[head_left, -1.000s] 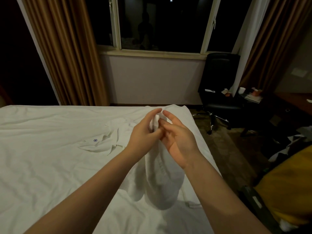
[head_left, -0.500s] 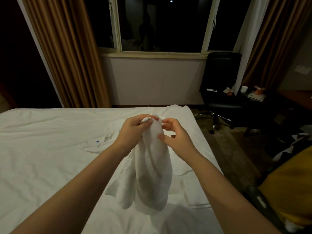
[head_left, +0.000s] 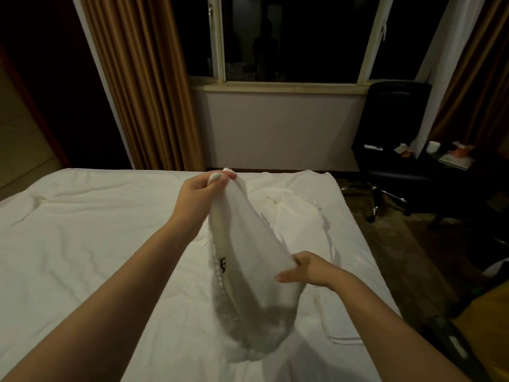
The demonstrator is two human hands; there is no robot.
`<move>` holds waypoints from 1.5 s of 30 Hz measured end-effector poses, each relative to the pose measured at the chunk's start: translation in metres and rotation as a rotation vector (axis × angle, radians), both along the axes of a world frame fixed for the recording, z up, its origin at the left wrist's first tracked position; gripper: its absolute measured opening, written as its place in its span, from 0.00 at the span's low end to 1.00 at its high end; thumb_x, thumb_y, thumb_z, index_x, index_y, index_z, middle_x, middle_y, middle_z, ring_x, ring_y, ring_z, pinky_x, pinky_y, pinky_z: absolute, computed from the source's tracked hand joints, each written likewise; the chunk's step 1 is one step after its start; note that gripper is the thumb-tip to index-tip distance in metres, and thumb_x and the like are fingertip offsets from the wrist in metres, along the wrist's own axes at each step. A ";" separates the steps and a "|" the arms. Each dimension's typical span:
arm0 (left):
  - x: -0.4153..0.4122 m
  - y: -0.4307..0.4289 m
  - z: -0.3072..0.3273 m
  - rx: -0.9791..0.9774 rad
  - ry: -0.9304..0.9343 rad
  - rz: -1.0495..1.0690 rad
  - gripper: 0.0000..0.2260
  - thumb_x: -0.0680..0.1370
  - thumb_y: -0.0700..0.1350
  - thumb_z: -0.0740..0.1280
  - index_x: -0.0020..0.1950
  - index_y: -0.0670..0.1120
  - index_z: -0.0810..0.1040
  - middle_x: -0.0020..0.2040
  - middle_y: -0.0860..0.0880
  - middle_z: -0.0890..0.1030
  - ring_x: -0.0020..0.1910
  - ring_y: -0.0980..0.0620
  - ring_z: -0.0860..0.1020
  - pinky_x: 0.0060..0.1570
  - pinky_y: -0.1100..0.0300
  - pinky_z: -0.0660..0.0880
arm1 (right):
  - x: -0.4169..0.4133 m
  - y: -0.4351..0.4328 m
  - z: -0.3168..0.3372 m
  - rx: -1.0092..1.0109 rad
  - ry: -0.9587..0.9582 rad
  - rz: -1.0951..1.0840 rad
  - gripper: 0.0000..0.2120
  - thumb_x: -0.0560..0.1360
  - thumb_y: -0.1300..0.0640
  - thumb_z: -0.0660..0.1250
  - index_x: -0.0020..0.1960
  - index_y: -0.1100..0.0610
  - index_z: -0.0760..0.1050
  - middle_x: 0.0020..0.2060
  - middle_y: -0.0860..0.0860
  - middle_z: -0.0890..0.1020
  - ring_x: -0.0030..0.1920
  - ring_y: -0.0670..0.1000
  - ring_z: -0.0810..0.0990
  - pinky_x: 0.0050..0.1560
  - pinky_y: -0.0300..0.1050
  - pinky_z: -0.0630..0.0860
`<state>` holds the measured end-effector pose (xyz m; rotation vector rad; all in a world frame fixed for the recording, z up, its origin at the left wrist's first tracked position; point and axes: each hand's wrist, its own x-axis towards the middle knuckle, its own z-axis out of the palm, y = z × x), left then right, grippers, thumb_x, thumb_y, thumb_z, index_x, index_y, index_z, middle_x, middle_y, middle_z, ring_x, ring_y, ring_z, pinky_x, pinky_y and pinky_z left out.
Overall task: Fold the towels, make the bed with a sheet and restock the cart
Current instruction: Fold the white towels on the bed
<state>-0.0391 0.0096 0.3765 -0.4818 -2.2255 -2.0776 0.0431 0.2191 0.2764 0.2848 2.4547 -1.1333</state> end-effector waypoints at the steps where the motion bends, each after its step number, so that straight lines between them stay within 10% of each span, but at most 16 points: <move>1: -0.004 -0.010 -0.002 0.010 -0.012 0.021 0.10 0.79 0.42 0.63 0.43 0.51 0.82 0.47 0.58 0.81 0.50 0.60 0.76 0.58 0.56 0.72 | 0.000 0.005 -0.007 0.095 -0.018 0.001 0.25 0.71 0.43 0.71 0.62 0.56 0.74 0.54 0.50 0.78 0.51 0.49 0.75 0.51 0.40 0.73; 8: -0.027 -0.060 -0.032 -0.104 -0.080 0.116 0.10 0.80 0.44 0.62 0.47 0.49 0.82 0.52 0.50 0.81 0.55 0.47 0.76 0.55 0.51 0.75 | -0.011 0.024 -0.014 0.547 0.079 0.025 0.08 0.79 0.48 0.61 0.42 0.47 0.68 0.46 0.50 0.77 0.52 0.54 0.76 0.47 0.44 0.66; 17: -0.045 -0.100 -0.061 -0.003 -0.185 0.120 0.05 0.77 0.40 0.67 0.44 0.48 0.82 0.46 0.49 0.82 0.47 0.51 0.78 0.54 0.53 0.74 | -0.017 -0.011 -0.029 0.241 0.692 -0.648 0.12 0.82 0.61 0.54 0.59 0.60 0.74 0.57 0.57 0.76 0.55 0.57 0.74 0.53 0.44 0.70; 21: -0.052 -0.102 -0.067 0.049 -0.215 0.117 0.03 0.75 0.40 0.69 0.45 0.45 0.82 0.44 0.46 0.82 0.45 0.50 0.78 0.49 0.54 0.75 | -0.024 -0.014 -0.027 -0.170 0.613 -0.881 0.11 0.81 0.57 0.58 0.60 0.59 0.74 0.55 0.56 0.78 0.53 0.53 0.74 0.51 0.43 0.72; 26: -0.071 -0.125 -0.076 0.004 -0.271 0.168 0.05 0.75 0.40 0.70 0.49 0.42 0.81 0.45 0.45 0.81 0.46 0.46 0.77 0.47 0.55 0.76 | -0.023 -0.010 -0.010 -0.742 0.332 -0.607 0.04 0.76 0.66 0.64 0.47 0.60 0.76 0.45 0.54 0.78 0.48 0.50 0.76 0.55 0.44 0.71; 29: -0.080 -0.135 -0.076 -0.081 -0.313 0.162 0.07 0.75 0.40 0.70 0.50 0.39 0.79 0.44 0.46 0.79 0.43 0.48 0.77 0.40 0.61 0.76 | -0.017 -0.003 0.005 -0.416 0.240 -0.321 0.04 0.61 0.62 0.70 0.36 0.61 0.76 0.35 0.52 0.76 0.41 0.50 0.74 0.48 0.40 0.69; 35: -0.087 -0.134 -0.071 -0.096 -0.335 0.066 0.02 0.73 0.37 0.71 0.40 0.42 0.79 0.41 0.45 0.80 0.39 0.51 0.77 0.35 0.67 0.78 | -0.009 0.007 0.019 0.577 0.122 0.083 0.11 0.76 0.53 0.64 0.35 0.53 0.73 0.32 0.49 0.74 0.36 0.49 0.72 0.37 0.39 0.66; 42: -0.087 -0.130 -0.074 -0.023 -0.344 -0.008 0.01 0.74 0.38 0.69 0.43 0.41 0.80 0.45 0.45 0.81 0.44 0.50 0.79 0.43 0.61 0.76 | -0.006 0.003 0.004 0.639 0.448 -0.279 0.13 0.80 0.55 0.60 0.64 0.55 0.69 0.49 0.57 0.79 0.49 0.57 0.78 0.49 0.48 0.75; 45: -0.087 -0.127 -0.072 -0.046 -0.310 -0.068 0.02 0.75 0.40 0.68 0.44 0.43 0.81 0.47 0.48 0.82 0.45 0.53 0.80 0.43 0.64 0.78 | -0.009 0.006 0.003 0.628 0.459 -0.386 0.13 0.81 0.56 0.58 0.62 0.59 0.73 0.52 0.58 0.80 0.50 0.57 0.77 0.51 0.49 0.74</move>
